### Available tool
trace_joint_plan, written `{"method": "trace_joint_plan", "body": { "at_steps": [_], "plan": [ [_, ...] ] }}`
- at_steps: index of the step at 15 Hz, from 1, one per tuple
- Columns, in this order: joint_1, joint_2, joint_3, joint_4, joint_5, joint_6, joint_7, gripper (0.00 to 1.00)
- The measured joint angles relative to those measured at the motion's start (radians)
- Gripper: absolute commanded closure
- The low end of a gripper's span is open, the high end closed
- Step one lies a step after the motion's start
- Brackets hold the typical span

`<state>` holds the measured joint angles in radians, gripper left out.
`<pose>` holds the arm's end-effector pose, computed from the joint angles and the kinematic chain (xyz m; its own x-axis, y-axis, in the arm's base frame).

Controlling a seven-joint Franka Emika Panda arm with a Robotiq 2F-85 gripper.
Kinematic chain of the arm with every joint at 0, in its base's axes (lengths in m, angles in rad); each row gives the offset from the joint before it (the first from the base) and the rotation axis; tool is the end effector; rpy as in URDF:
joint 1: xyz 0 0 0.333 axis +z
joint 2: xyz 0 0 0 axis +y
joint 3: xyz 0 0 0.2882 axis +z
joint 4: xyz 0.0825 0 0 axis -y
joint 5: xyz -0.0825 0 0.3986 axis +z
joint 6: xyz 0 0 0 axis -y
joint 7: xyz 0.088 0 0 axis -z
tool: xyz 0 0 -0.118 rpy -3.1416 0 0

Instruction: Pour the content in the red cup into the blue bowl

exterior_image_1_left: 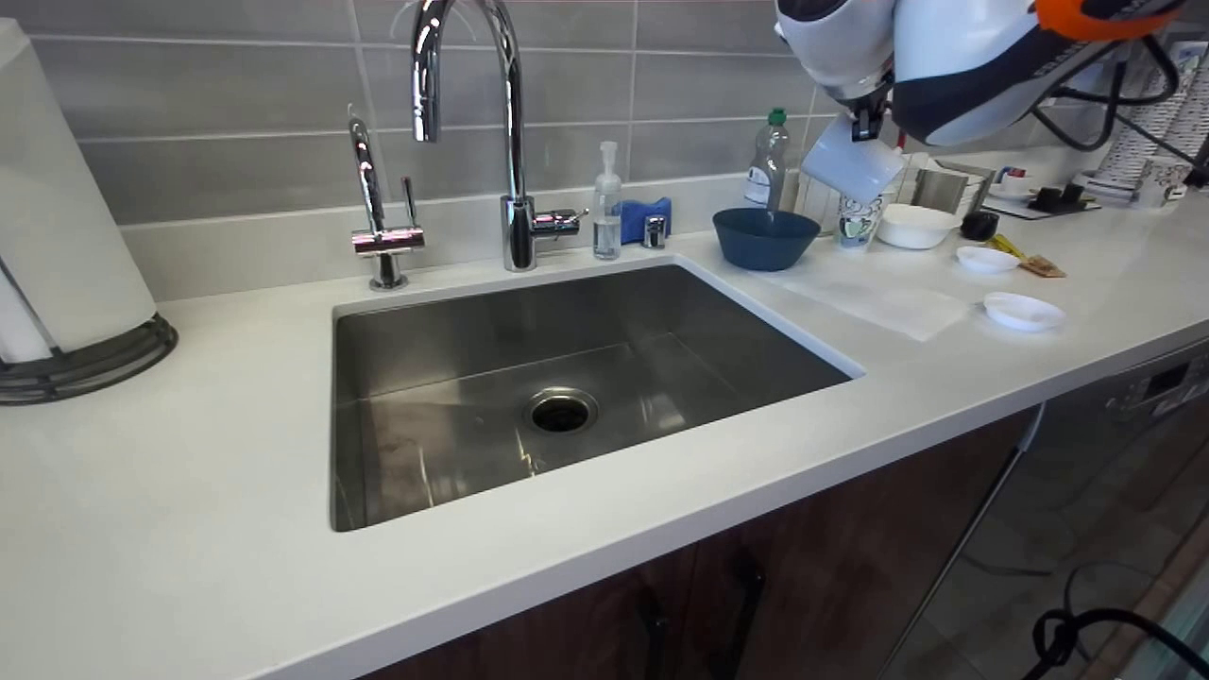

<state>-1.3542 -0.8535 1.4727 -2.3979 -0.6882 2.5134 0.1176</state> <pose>0.5156 0.0367 0.3328 0.8683 0.4441 -0.2208 0.3262 -0.1760 0.9288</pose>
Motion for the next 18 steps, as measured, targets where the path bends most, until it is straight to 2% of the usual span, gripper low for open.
{"method": "trace_joint_plan", "body": {
  "at_steps": [3,6,10,12,15,16,18],
  "plan": [
    [0.083,-0.013,-0.074,-0.095,-0.01,0.125,0.132,0.97],
    [0.146,-0.054,-0.162,-0.197,-0.013,0.306,0.233,0.97],
    [0.17,-0.162,-0.261,-0.334,-0.018,0.602,0.339,0.97],
    [0.131,-0.22,-0.268,-0.38,-0.016,0.738,0.411,0.97],
    [-0.008,-0.285,-0.212,-0.377,0.016,0.915,0.535,0.97],
    [-0.061,-0.305,-0.184,-0.376,0.042,0.971,0.568,0.88],
    [-0.106,-0.313,-0.155,-0.371,0.044,0.991,0.572,0.88]
  ]
}}
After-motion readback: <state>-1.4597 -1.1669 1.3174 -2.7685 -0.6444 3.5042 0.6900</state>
